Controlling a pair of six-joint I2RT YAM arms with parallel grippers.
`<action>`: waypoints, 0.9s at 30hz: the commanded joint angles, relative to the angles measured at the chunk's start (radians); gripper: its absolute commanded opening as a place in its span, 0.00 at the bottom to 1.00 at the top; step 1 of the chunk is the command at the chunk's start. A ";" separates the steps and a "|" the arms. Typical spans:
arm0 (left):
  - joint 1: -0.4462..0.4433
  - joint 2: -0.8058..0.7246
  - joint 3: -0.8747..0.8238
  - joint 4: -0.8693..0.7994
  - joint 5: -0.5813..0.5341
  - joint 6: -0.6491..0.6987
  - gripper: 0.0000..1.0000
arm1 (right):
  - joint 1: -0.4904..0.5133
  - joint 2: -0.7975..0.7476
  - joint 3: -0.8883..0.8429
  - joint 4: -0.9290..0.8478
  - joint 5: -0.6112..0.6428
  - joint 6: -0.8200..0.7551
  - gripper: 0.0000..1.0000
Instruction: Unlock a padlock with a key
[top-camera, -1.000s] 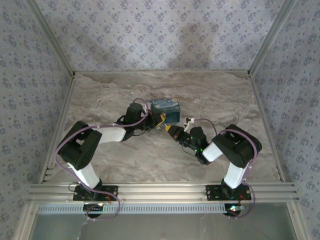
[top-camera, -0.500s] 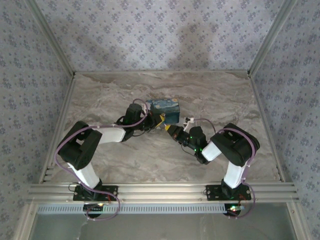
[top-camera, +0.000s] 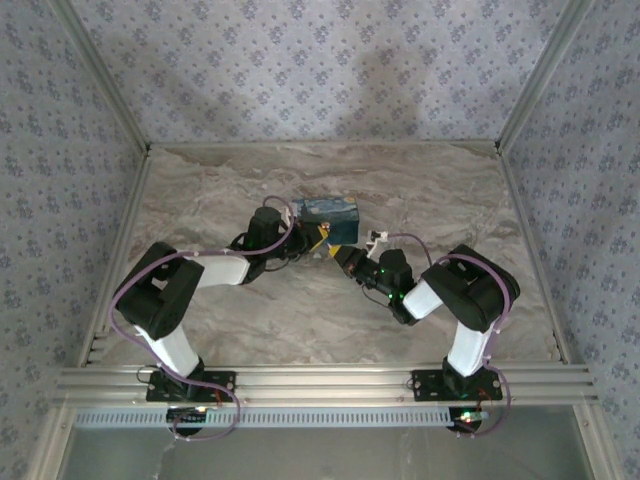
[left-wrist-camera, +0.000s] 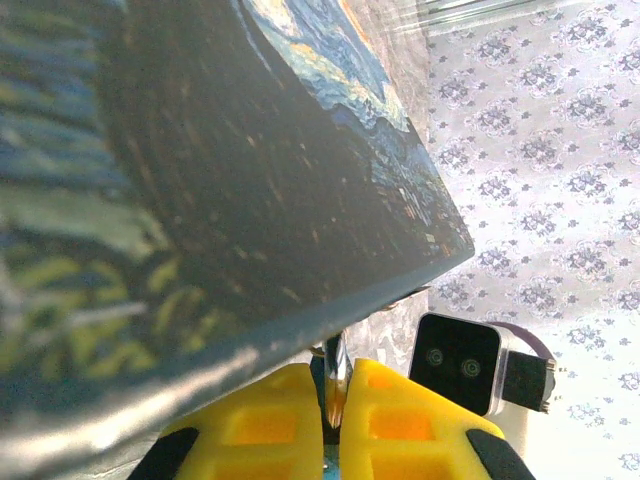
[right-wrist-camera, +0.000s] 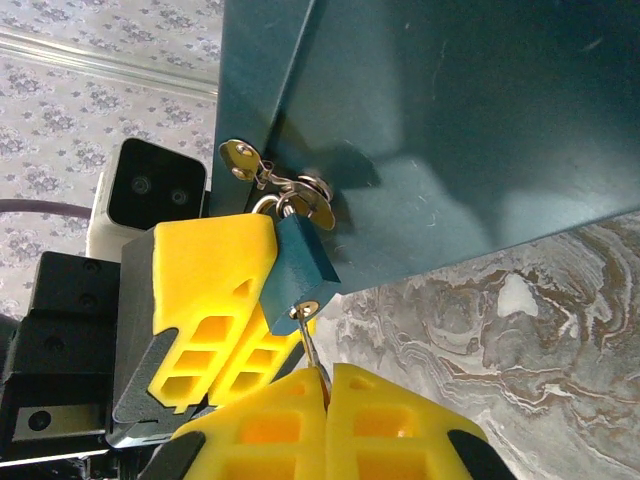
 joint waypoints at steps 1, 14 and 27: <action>-0.006 0.005 -0.010 0.037 0.035 -0.004 0.01 | -0.007 -0.005 0.033 0.042 0.001 0.026 0.00; -0.006 0.003 -0.015 0.049 0.033 -0.005 0.01 | -0.005 -0.014 0.060 0.042 -0.027 0.082 0.00; 0.004 -0.001 -0.013 0.060 0.030 -0.010 0.01 | 0.003 -0.021 0.044 0.043 -0.040 0.062 0.00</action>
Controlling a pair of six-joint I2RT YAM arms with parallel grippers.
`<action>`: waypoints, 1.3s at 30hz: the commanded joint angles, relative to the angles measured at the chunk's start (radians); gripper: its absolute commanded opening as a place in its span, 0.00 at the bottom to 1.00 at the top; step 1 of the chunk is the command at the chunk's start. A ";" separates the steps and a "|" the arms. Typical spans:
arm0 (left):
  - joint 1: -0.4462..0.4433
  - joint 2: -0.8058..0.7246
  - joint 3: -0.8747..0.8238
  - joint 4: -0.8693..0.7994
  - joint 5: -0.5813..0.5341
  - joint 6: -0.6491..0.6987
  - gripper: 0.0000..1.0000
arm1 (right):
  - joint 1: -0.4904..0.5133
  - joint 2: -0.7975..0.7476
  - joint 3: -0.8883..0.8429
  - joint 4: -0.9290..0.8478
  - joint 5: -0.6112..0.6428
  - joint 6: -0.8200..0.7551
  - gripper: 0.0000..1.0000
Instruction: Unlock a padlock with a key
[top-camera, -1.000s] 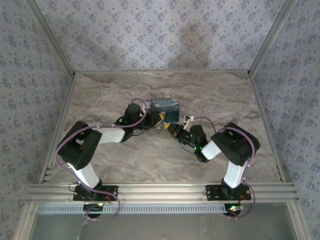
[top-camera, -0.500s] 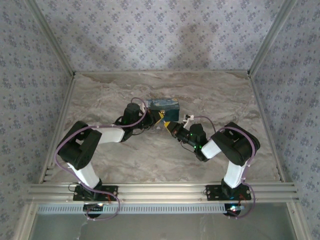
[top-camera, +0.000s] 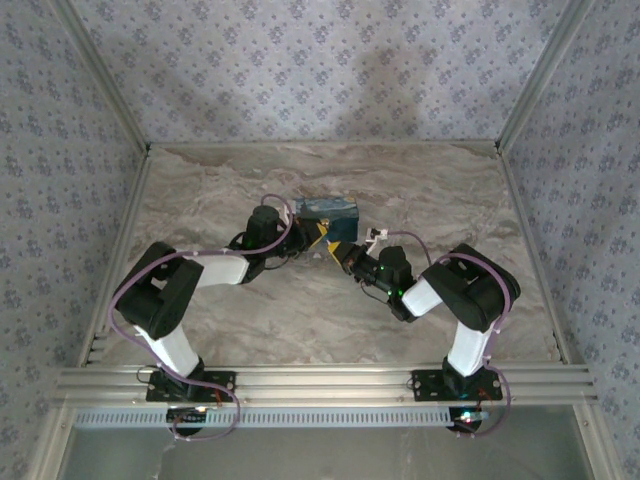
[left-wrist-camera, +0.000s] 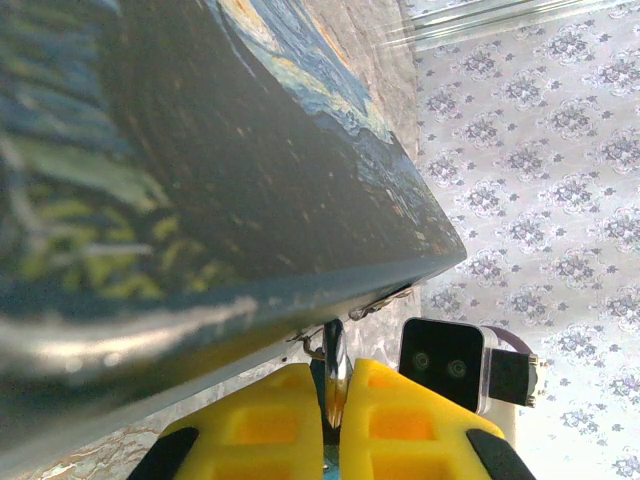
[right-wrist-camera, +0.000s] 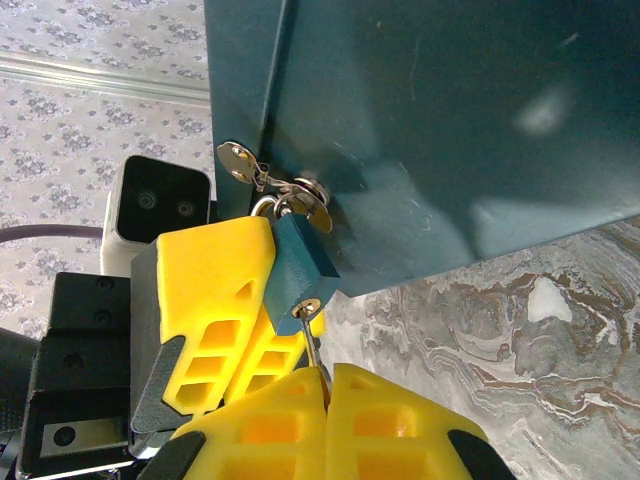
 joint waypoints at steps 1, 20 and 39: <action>-0.004 -0.001 -0.013 0.032 0.038 -0.007 0.01 | 0.007 -0.022 0.019 0.049 -0.025 -0.010 0.00; 0.016 0.000 -0.007 0.057 0.042 -0.024 0.01 | 0.014 -0.015 -0.017 0.049 -0.040 -0.033 0.00; 0.016 -0.001 -0.030 0.080 0.049 -0.036 0.01 | -0.002 -0.021 -0.005 0.049 -0.024 -0.026 0.00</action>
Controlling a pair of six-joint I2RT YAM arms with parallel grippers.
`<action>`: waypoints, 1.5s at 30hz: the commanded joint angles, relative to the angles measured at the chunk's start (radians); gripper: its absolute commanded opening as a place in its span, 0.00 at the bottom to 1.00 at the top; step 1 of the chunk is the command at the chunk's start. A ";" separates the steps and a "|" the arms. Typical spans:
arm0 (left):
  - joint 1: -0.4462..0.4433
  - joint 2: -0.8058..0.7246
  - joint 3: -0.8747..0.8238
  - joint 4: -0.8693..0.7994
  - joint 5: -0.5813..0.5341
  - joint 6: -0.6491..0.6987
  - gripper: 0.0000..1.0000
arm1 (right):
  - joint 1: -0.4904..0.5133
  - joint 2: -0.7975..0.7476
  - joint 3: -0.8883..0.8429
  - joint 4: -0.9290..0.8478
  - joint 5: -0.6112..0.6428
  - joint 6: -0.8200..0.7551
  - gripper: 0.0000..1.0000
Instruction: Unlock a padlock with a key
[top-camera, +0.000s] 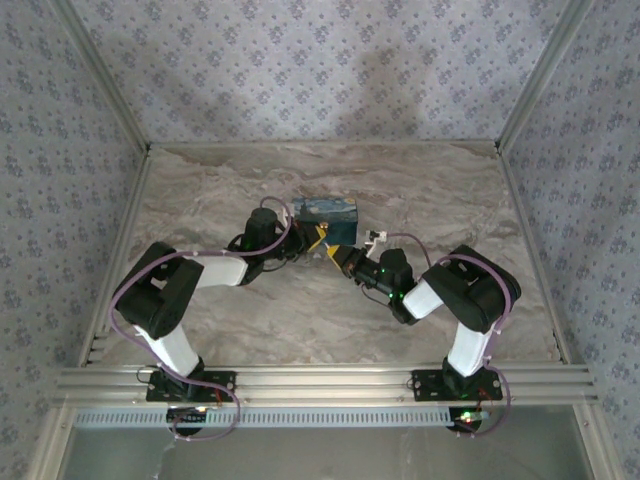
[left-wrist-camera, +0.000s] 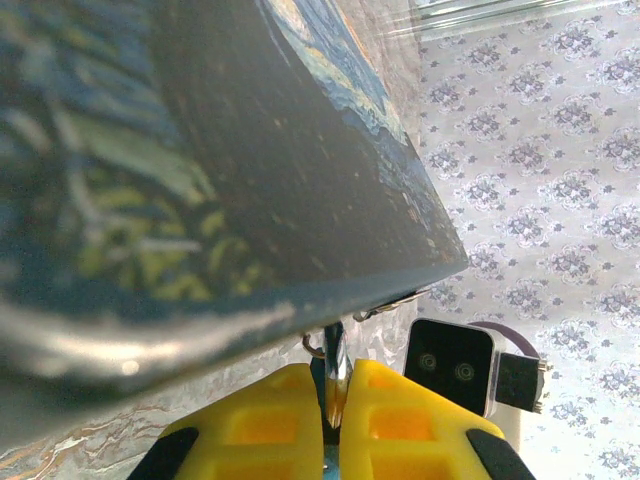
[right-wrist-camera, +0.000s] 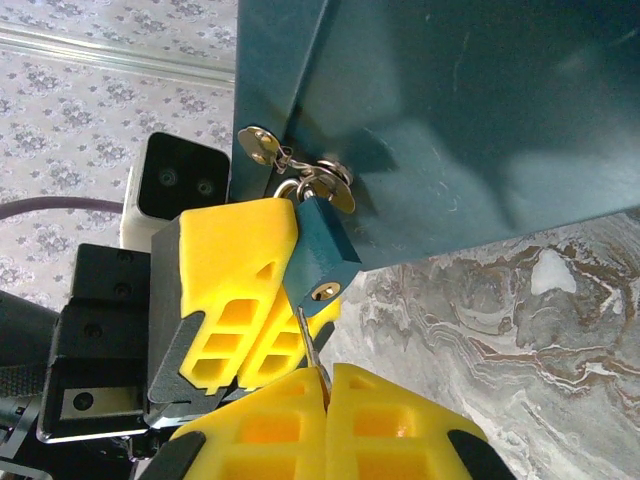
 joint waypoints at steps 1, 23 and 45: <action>0.005 -0.001 -0.005 0.064 0.021 -0.013 0.01 | -0.006 -0.010 0.021 0.032 0.000 -0.006 0.00; 0.011 0.000 -0.005 0.088 0.022 -0.028 0.01 | 0.011 -0.002 -0.026 0.032 0.019 -0.017 0.00; 0.011 0.003 -0.013 0.104 0.023 -0.037 0.01 | -0.002 0.028 0.040 0.032 -0.011 -0.006 0.00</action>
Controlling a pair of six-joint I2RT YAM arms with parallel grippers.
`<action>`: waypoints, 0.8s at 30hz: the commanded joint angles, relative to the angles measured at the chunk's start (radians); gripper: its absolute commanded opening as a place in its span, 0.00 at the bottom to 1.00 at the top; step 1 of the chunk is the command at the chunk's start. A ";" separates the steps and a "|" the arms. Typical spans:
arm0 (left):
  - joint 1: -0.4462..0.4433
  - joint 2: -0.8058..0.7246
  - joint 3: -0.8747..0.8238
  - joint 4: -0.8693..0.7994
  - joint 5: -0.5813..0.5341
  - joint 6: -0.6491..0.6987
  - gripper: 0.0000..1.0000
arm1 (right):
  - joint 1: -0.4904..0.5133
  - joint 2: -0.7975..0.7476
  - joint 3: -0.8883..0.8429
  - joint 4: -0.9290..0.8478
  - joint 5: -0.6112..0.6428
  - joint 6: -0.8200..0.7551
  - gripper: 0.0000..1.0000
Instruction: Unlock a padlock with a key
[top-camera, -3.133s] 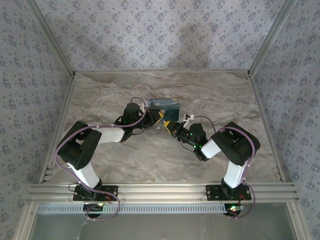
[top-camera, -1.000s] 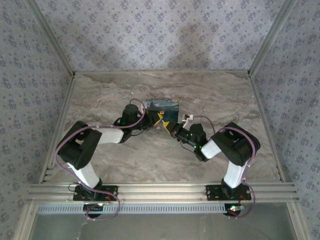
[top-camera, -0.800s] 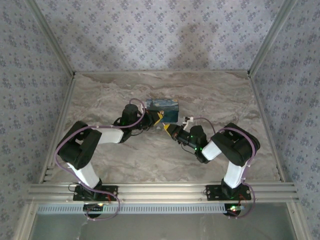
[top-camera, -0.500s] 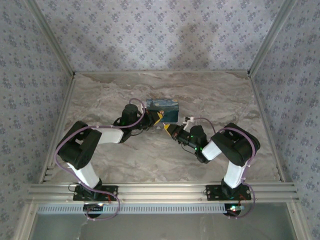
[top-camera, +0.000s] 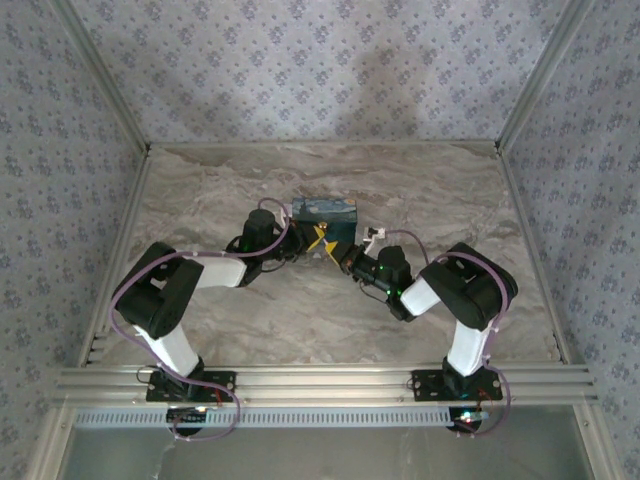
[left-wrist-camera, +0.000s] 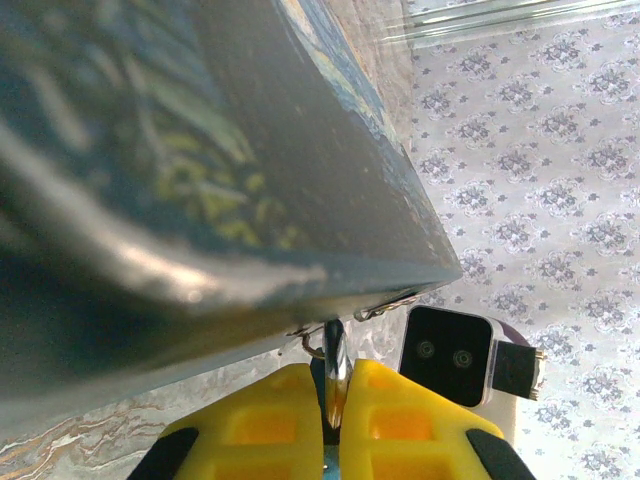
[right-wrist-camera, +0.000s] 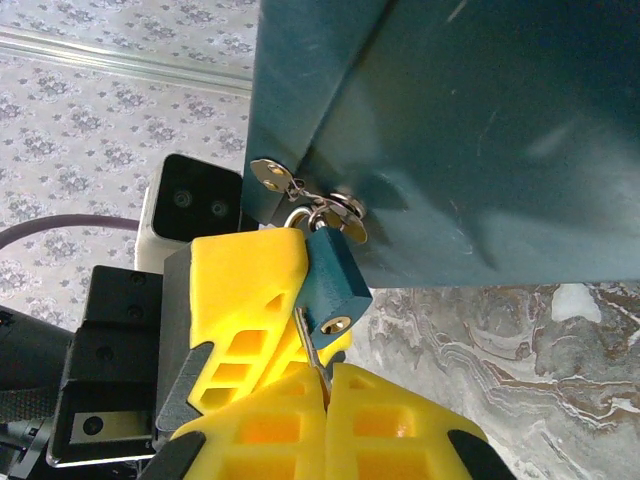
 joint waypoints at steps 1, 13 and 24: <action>0.004 0.003 0.007 0.063 0.017 -0.003 0.01 | 0.000 0.001 -0.003 0.025 -0.008 -0.006 0.00; 0.005 0.005 0.009 0.063 0.016 -0.004 0.01 | 0.009 0.000 -0.045 0.024 0.001 -0.013 0.00; 0.003 0.006 0.002 0.074 0.023 -0.011 0.01 | 0.000 0.023 0.021 0.010 -0.008 -0.010 0.00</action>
